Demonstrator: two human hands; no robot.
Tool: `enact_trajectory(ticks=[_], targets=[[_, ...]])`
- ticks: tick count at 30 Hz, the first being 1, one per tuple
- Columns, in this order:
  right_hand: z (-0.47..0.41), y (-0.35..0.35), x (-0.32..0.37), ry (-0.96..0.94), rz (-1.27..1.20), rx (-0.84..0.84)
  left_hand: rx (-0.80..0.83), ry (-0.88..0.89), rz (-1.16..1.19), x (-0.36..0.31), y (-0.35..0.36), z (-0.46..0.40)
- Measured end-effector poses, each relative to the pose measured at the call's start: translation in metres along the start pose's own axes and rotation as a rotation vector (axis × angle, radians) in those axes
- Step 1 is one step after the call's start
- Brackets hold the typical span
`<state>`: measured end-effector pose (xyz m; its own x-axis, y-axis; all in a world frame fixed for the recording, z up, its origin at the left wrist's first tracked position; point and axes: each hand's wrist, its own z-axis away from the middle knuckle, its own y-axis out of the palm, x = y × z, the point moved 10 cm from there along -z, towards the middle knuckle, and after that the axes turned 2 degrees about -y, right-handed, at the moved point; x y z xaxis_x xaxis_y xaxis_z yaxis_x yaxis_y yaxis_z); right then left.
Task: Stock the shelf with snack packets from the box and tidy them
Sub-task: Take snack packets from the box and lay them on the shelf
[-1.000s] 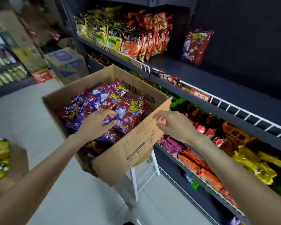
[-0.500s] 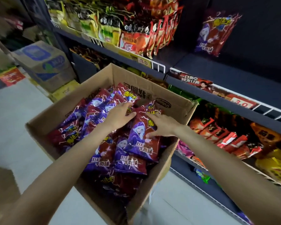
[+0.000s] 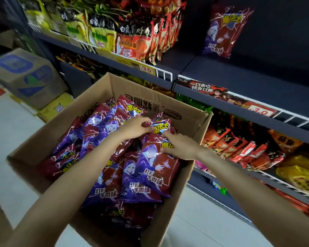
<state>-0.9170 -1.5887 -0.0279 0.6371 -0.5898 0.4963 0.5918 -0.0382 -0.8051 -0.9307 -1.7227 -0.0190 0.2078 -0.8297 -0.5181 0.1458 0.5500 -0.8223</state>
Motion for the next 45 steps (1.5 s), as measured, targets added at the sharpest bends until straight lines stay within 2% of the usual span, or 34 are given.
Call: enact_trajectory(ticks=[3, 5, 9, 12, 15, 17, 20, 27, 34, 37, 41, 45], targets=[[0.012, -0.005, 0.011, -0.038, 0.093, -0.019, -0.134, 0.003, 0.112, 0.001, -0.018, 0.022], [0.023, -0.019, 0.016, -0.053, 0.042, -0.095, -0.245, -0.043, 0.171, 0.007, -0.035, 0.038], [0.065, -0.074, 0.018, -0.028, -0.226, -0.393, -0.518, -0.04, 0.183, 0.005, -0.078, 0.078], [0.108, -0.106, 0.002, -0.006, -0.541, -0.625, -0.721, -0.017, 0.156, -0.011, -0.107, 0.113], [0.155, -0.117, -0.022, -0.006, -0.884, -0.79, -0.817, 0.046, 0.168, -0.049, -0.122, 0.138], [0.19, -0.123, -0.042, 0.014, -0.956, -0.878, -0.848, 0.114, 0.201, -0.083, -0.124, 0.147], [0.242, -0.132, -0.078, 0.062, -0.904, -0.958, -0.875, 0.24, 0.185, -0.146, -0.115, 0.15], [0.382, -0.152, -0.162, 0.187, -0.711, -1.035, -0.842, 0.426, -0.053, -0.307, -0.055, 0.133], [0.521, -0.195, -0.234, 0.233, -0.612, -1.201, -0.776, 0.539, 0.077, -0.436, 0.01, 0.103], [0.569, -0.22, -0.253, 0.219, -0.549, -1.328, -0.78, 0.579, 0.134, -0.482, 0.029, 0.092], [0.621, -0.255, -0.275, 0.206, -0.283, -1.507, -0.795, 0.656, 0.153, -0.541, 0.051, 0.078], [0.64, -0.276, -0.314, 0.291, 0.081, -1.463, -0.814, 0.726, 0.116, -0.583, 0.072, 0.054]])
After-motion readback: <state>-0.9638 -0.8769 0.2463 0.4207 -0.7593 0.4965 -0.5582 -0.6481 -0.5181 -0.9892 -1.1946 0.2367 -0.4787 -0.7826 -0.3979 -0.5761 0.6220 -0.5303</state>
